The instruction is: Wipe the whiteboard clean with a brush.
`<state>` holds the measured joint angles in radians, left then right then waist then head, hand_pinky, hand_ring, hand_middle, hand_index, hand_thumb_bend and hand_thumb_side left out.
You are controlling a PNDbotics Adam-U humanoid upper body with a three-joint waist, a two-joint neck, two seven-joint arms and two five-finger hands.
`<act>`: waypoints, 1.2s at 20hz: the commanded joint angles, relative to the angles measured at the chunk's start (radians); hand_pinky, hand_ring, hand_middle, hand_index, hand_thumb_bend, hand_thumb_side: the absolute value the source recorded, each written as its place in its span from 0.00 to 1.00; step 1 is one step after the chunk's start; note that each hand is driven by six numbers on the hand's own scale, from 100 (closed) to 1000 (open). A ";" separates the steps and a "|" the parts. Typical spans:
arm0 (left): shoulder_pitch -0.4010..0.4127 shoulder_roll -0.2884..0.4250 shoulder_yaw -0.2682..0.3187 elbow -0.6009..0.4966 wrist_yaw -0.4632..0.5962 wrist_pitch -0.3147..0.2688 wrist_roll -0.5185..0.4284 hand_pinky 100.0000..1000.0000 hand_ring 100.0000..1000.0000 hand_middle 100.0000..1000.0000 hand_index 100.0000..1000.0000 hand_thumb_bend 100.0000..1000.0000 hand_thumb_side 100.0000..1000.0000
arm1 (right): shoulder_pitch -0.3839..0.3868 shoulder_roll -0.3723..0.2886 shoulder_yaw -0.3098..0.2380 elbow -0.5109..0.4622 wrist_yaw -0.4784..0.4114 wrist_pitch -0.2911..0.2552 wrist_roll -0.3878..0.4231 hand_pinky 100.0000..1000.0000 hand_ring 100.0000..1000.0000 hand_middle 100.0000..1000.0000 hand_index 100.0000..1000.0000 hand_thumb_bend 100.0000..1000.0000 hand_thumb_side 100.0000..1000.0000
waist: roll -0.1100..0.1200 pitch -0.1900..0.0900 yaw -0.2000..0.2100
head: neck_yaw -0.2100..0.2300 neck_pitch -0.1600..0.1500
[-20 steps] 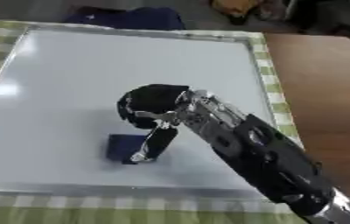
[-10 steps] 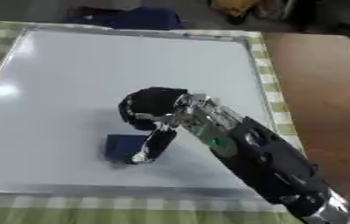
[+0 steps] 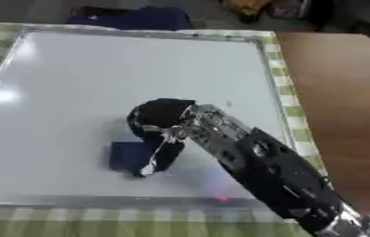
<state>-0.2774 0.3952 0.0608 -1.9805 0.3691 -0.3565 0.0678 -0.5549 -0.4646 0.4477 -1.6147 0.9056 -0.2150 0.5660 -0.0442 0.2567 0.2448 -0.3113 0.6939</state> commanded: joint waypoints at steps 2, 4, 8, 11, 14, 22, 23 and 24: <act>-0.005 0.011 0.012 -0.020 -0.005 0.000 0.003 0.49 0.60 0.54 0.50 0.08 0.97 | -0.008 -0.004 -0.003 0.008 0.011 -0.002 -0.014 0.67 0.83 0.54 0.00 0.36 0.50 | 0.006 -0.012 -0.002 | -0.003 0.007; -0.006 0.011 0.011 -0.020 -0.005 0.000 0.003 0.49 0.60 0.54 0.50 0.08 0.97 | -0.008 -0.006 -0.003 0.008 0.011 -0.002 -0.024 0.66 0.82 0.52 0.00 0.32 0.49 | 0.006 -0.012 -0.002 | -0.002 0.007; -0.006 0.011 0.012 -0.020 -0.005 -0.001 0.004 0.49 0.60 0.54 0.50 0.08 0.97 | -0.005 -0.010 -0.004 0.008 0.007 0.002 -0.041 0.64 0.80 0.47 0.00 0.25 0.46 | 0.007 -0.012 -0.003 | -0.001 0.006; -0.006 0.010 0.012 -0.020 -0.006 0.000 0.004 0.49 0.60 0.54 0.50 0.08 0.97 | -0.004 -0.011 -0.004 0.006 0.001 0.003 -0.048 0.62 0.78 0.44 0.00 0.21 0.44 | 0.007 -0.011 -0.004 | 0.000 0.006; -0.007 0.010 0.012 -0.020 -0.006 0.000 0.004 0.49 0.60 0.54 0.50 0.08 0.97 | -0.004 -0.014 -0.004 0.001 -0.006 0.003 -0.052 0.62 0.77 0.43 0.00 0.20 0.43 | 0.008 -0.011 -0.004 | 0.000 0.006; -0.006 0.011 0.012 -0.020 -0.007 0.000 0.004 0.49 0.60 0.54 0.50 0.08 0.97 | -0.003 -0.031 -0.015 -0.014 -0.025 0.006 -0.059 0.61 0.76 0.38 0.00 0.17 0.41 | 0.009 -0.012 -0.007 | 0.004 0.002; -0.006 0.011 0.012 -0.020 -0.007 -0.001 0.005 0.49 0.60 0.54 0.50 0.08 0.97 | -0.003 -0.035 -0.017 -0.018 -0.028 0.007 -0.061 0.61 0.76 0.36 0.00 0.16 0.41 | 0.009 -0.012 -0.007 | 0.005 0.001; -0.005 0.011 0.013 -0.020 -0.007 -0.001 0.005 0.49 0.60 0.54 0.50 0.08 0.97 | -0.002 -0.039 -0.019 -0.021 -0.031 0.008 -0.062 0.61 0.76 0.35 0.00 0.16 0.41 | 0.009 -0.012 -0.008 | 0.005 0.000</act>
<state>-0.2771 0.3951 0.0611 -1.9805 0.3682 -0.3566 0.0679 -0.5458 -0.4767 0.4436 -1.6104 0.8855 -0.2093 0.5100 -0.0407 0.2588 0.2382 -0.3093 0.6937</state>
